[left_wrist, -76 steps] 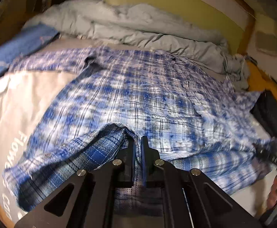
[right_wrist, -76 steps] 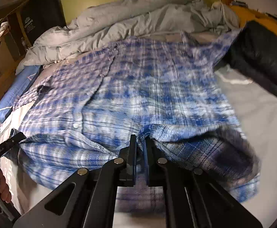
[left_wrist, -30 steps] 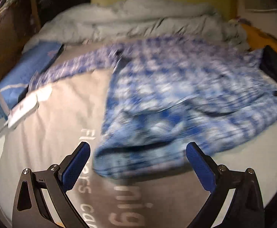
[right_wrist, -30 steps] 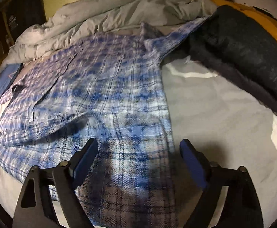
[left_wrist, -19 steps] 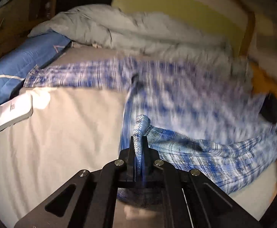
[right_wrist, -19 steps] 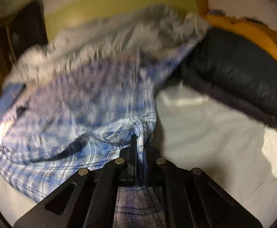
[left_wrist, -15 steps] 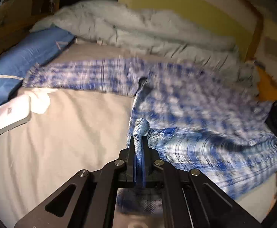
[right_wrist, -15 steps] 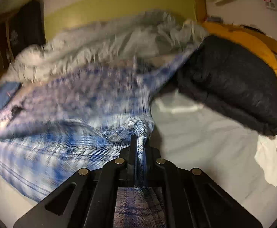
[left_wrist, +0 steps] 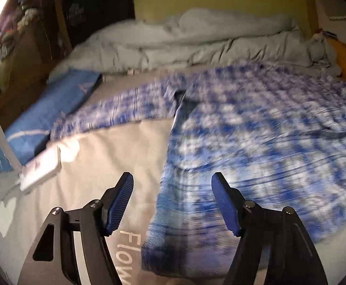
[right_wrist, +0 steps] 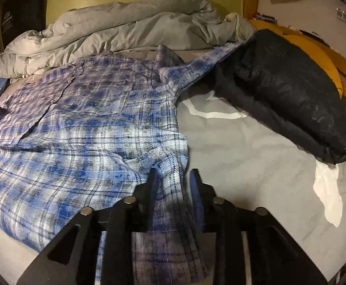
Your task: Fold large clothes
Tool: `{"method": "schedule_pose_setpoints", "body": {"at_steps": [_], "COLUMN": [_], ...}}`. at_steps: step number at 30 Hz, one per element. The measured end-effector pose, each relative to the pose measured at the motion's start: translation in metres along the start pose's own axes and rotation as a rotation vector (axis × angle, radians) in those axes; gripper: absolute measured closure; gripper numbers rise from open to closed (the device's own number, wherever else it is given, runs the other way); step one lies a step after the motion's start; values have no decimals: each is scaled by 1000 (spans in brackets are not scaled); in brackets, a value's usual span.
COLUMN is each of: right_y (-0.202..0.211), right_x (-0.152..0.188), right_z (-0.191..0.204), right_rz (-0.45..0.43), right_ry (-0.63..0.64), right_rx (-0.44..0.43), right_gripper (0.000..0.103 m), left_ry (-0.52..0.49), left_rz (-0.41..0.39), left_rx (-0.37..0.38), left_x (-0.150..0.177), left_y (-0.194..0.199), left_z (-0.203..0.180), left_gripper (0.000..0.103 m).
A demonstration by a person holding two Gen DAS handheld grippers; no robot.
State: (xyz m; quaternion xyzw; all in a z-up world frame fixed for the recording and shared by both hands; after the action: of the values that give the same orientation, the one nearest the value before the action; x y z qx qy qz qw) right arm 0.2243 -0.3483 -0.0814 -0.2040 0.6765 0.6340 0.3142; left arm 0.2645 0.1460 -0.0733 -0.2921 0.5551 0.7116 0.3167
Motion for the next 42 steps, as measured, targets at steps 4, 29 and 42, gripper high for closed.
{"method": "schedule_pose_setpoints", "body": {"at_steps": [4, 29, 42], "right_y": [15, 28, 6], "right_x": [-2, 77, 48], "right_z": [7, 130, 42], "right_rz": [-43, 39, 15], "right_ry": [13, 540, 292], "right_rx": [-15, -161, 7], "right_gripper": [47, 16, 100], "left_ry": [-21, -299, -282], "left_rz": [-91, -23, -19], "left_rx": [24, 56, -2], "left_x": [-10, 61, 60], "left_y": [32, 41, 38], "left_z": [-12, -92, -76], "left_gripper": [22, 21, 98]}}
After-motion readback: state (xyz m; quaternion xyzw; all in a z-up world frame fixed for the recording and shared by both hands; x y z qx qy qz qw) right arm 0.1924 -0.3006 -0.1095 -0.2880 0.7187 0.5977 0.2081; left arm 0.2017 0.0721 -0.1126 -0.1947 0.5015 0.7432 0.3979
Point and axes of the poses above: each gripper's, at about its wrist camera, not at the fingertips, and y roughly against the way its jaws point, z to its left, x to its underside, the point moved 3 cm from there along -y, roughly the way its jaws point, and after that the axes turned 3 degrees about -x, right-handed, at the moved point
